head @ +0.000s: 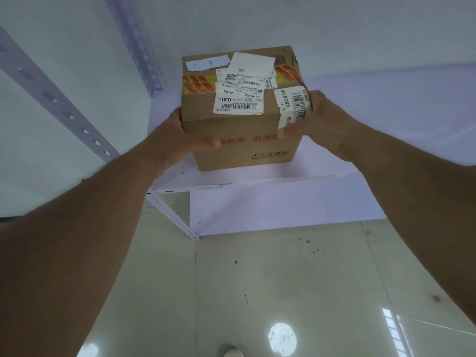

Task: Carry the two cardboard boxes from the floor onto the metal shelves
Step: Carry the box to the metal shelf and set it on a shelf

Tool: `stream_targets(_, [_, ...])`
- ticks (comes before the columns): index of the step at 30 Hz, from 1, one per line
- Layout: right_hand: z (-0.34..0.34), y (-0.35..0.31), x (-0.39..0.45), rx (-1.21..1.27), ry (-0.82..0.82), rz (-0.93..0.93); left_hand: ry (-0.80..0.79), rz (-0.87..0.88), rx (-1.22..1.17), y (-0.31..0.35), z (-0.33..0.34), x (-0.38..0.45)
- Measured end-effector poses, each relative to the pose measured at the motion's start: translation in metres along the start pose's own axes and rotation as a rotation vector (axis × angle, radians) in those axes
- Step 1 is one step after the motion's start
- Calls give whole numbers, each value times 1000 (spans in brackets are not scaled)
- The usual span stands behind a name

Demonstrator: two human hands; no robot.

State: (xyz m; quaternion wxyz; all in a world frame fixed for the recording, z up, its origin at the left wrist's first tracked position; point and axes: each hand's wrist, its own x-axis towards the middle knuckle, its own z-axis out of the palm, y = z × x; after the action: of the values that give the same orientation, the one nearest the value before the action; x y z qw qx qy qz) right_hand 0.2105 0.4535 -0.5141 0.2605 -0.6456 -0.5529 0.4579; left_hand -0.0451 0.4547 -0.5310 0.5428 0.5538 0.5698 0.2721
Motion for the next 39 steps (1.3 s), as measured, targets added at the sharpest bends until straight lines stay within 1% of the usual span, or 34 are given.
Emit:
stream_targets(2, [1,4,6,-115,56,2,86,0,115,0,2,1])
stream_targets(4, [1,9,13,-157,96,-23,157,27,177,0,4,2])
stream_targets(8, [3,6,16,-219,146,-51,215,73,227,1,5,7])
stream_targets(16, [8,8,19,-226,209,-61,201,51,217,1,4,10])
stream_targets(23, [9,7,19,-220,237,-30,204,9,208,4,3,11])
stream_targets(27, [10,3,16,-233,225,-27,206,-11,186,6,5,8])
stream_targets(31, [8,-5,11,-175,218,-5,223,-28,206,9,10,3])
stream_targets(34, [6,-12,2,-172,235,-22,263,-51,202,9,11,-7])
stream_targets(37, [10,-18,-14,-192,267,-44,359,-56,186,10,17,-28])
stream_targets(39, [18,-19,-33,-202,315,-30,425,-40,132,12,24,-50])
